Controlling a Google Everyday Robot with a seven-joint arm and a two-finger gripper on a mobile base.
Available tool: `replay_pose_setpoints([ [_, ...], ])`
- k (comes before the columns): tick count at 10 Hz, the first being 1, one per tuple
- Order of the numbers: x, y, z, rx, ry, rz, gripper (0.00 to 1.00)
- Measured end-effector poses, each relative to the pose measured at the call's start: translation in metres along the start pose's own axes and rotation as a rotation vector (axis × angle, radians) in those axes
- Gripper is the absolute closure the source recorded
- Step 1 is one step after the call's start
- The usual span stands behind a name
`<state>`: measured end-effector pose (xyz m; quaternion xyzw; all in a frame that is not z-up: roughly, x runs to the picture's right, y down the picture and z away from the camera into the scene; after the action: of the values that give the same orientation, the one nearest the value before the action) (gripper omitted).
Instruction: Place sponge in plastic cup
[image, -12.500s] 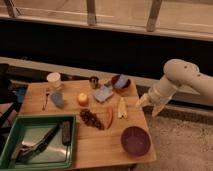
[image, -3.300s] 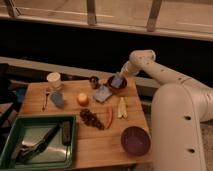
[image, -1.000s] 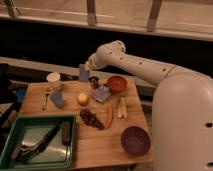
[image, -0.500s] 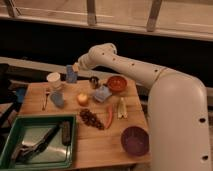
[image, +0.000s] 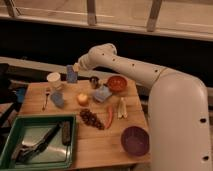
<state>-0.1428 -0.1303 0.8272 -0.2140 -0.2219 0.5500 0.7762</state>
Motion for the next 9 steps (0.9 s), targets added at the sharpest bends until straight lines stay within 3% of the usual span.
replay_pose_setpoints([
  [3,-0.011,0.038,0.027,-0.063,-0.009,-0.07,1.0],
  [5,-0.011,0.048,0.04,-0.103,-0.011,-0.085,1.0],
  [9,0.009,0.071,0.073,-0.189,0.02,-0.1,1.0],
])
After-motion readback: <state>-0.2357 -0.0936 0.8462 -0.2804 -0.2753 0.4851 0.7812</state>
